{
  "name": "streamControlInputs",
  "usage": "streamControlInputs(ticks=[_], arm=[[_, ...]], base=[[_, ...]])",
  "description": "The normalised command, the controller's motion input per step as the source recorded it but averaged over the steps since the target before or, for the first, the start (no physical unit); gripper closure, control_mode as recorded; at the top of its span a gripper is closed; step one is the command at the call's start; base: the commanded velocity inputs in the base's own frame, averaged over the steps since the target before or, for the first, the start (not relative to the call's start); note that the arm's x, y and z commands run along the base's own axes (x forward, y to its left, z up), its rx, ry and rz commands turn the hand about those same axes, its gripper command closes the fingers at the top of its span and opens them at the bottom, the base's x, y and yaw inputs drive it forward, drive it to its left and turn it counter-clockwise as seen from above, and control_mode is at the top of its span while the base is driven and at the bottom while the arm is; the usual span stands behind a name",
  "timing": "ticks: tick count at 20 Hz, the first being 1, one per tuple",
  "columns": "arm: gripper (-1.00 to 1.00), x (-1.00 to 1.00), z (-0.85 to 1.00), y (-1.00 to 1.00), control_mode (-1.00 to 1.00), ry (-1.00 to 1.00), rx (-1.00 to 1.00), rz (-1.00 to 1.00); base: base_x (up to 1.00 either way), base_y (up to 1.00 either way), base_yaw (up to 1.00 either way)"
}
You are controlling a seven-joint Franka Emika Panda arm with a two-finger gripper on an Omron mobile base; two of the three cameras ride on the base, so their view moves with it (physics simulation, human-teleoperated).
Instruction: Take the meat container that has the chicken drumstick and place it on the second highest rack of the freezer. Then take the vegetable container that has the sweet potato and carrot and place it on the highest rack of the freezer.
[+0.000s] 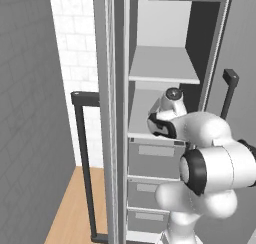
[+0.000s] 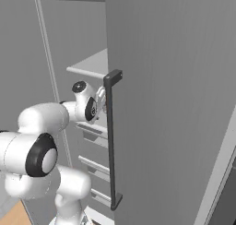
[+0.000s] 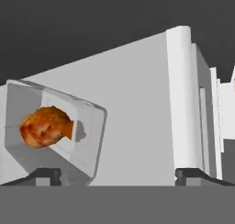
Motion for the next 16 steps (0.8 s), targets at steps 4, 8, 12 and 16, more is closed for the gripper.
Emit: streamControlInputs(ticks=[4,8,12,16], arm=[[-1.0,-0.88,0.65,-0.01,-1.0,0.04,0.02,0.0],[-1.0,-1.0,0.24,-0.1,-1.0,0.08,0.0,0.0],[-1.0,-0.86,0.39,0.07,-1.0,0.11,0.0,0.05],[-1.0,-0.85,0.51,0.14,-1.0,0.07,0.0,0.13]], base=[[0.0,0.0,0.0],[0.0,0.0,0.0],[0.0,0.0,0.0],[0.0,0.0,0.0]])
